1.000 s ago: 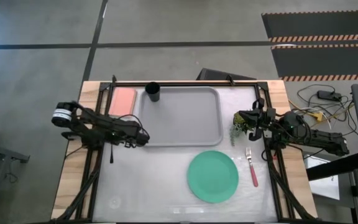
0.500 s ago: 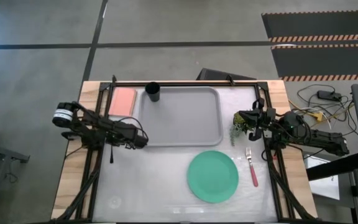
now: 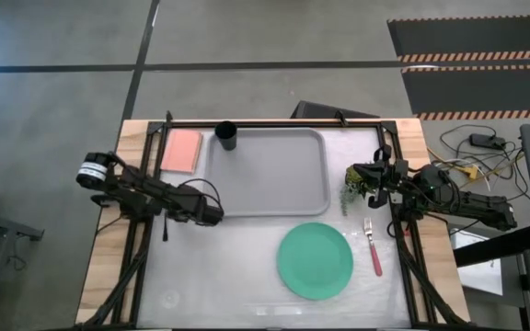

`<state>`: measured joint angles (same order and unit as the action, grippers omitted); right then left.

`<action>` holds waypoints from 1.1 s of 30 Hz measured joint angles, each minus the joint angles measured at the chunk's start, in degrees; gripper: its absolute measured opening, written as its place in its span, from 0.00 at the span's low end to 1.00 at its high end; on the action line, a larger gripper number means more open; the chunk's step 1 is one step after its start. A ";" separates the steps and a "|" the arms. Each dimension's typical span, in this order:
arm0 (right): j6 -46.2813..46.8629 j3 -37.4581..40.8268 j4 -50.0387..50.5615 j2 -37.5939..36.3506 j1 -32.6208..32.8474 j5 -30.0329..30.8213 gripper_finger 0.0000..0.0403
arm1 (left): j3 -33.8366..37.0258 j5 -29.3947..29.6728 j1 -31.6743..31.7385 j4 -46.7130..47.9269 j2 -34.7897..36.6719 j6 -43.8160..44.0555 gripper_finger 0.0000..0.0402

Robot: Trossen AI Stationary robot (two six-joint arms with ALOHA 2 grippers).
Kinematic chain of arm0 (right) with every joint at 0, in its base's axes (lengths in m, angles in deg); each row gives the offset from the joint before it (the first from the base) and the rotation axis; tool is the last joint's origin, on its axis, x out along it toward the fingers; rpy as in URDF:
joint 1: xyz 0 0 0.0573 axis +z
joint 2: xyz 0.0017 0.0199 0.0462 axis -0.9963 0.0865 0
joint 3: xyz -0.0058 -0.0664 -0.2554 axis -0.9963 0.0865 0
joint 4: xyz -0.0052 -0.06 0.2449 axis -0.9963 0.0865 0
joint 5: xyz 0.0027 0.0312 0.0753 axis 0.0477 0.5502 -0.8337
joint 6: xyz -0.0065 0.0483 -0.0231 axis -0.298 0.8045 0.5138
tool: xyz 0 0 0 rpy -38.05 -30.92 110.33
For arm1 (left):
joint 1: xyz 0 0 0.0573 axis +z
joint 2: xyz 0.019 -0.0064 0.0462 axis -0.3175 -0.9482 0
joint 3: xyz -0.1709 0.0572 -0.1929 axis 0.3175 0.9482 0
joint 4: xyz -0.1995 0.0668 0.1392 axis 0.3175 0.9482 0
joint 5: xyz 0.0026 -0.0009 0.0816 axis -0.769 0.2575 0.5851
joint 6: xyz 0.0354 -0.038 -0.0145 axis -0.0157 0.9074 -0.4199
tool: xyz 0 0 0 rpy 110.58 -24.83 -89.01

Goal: Pick and place plate/cup/fork/spoon on tray
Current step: Put the black spoon on the gray serving tray to the bottom of the black cup

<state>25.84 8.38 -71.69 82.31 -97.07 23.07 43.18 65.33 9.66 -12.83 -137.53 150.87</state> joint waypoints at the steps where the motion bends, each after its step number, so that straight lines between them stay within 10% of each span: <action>1: -0.01 0.00 0.02 0.00 0.00 -0.01 0.02 | 0.12 0.00 -0.26 -1.30 0.04 -0.02 0.00; 23: -1.06 0.00 -0.04 0.00 0.00 0.01 0.02 | 4.44 11.82 -0.71 1.29 -0.24 4.39 0.00; 33: -1.04 0.00 -0.04 0.00 0.00 0.03 0.02 | 3.42 0.13 -1.25 1.77 -0.24 5.78 0.00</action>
<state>24.81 8.38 -71.73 82.31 -97.07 23.10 46.60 65.46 8.41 -11.06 -137.77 156.65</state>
